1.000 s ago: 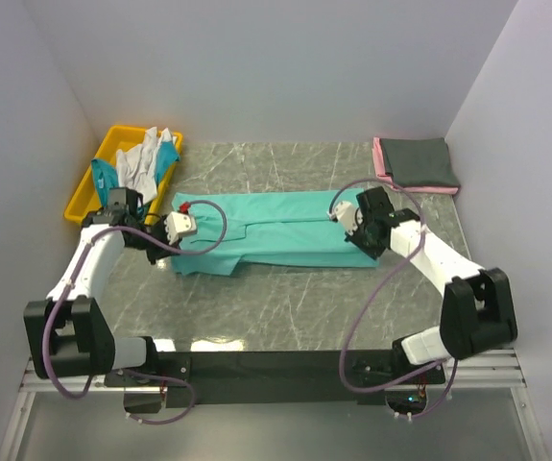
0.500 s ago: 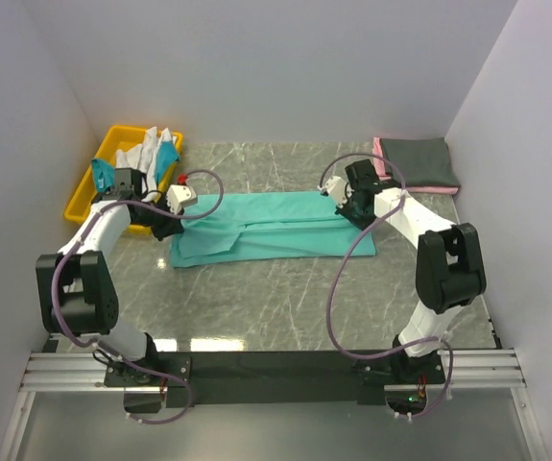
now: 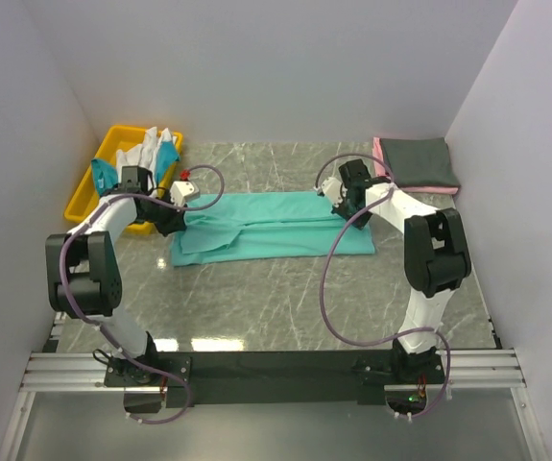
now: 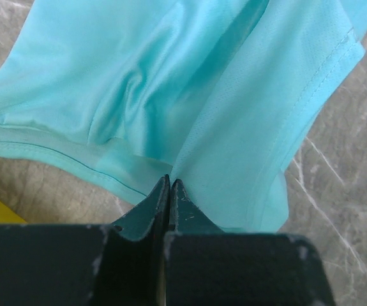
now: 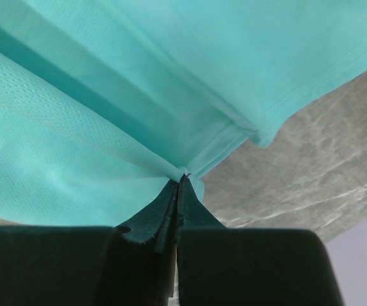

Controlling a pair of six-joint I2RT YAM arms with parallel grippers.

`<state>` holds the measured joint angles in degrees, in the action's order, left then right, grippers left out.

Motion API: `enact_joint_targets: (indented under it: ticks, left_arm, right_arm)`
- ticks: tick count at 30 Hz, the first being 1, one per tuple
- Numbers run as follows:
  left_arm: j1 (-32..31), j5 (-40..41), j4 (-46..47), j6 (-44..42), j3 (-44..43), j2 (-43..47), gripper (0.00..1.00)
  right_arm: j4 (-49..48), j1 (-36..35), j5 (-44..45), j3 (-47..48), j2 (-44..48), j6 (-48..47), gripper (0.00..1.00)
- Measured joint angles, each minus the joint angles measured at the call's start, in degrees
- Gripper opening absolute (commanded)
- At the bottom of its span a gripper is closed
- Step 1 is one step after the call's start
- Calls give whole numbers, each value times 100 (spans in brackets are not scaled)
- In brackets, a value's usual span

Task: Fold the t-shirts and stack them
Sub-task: Fold the tshirt

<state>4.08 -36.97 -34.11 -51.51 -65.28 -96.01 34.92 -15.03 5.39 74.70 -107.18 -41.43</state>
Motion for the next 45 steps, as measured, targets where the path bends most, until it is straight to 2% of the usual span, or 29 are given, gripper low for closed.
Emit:
enact_joint_targets:
  ticks: [10, 12, 14, 16, 17, 18, 21, 23, 24, 31, 35, 40, 45]
  left_arm:
    - [-79, 221, 238, 175, -160, -396, 1]
    - [-92, 260, 306, 212, -184, -461, 12]
    - [-111, 304, 354, 310, -245, -551, 24]
    - [-114, 348, 350, 422, -323, -614, 29]
    - [-105, 348, 345, 483, -352, -623, 35]
    - [-87, 334, 326, 522, -376, -614, 39]
    - [-35, 302, 286, 643, -420, -487, 45]
    - [-2, 245, 188, 748, -420, -269, 57]
    - [13, 219, 142, 791, -417, -116, 58]
    - [-90, 192, 136, 1589, 96, 1008, 60]
    - [-234, 424, 203, 2385, 509, 968, 58]
    - [-267, 686, 212, 3338, 678, 745, 59]
    - [-267, 883, 214, 4081, 787, 680, 58]
  right_arm:
    - [-133, 0, 142, 332, -293, 17, 0]
    - [-131, 0, 166, 374, -374, 59, 10]
    - [-133, 0, 216, 450, -459, 131, 27]
    - [-133, 2, 273, 529, -518, 170, 37]
    - [-131, 2, 295, 568, -529, 208, 43]
    - [-129, 2, 317, 595, -529, 254, 45]
    - [-105, 2, 345, 708, -514, 393, 47]
    - [-61, 2, 337, 820, -479, 549, 47]
    - [-22, 4, 313, 870, -442, 627, 47]
    - [358, 11, -87, 1193, 131, 1145, 45]
    - [595, 17, -472, 1279, 275, 1403, 43]
    - [946, -24, -1139, 1305, 275, 1757, 43]
    - [1029, -116, -1432, 1305, 275, 1934, 43]
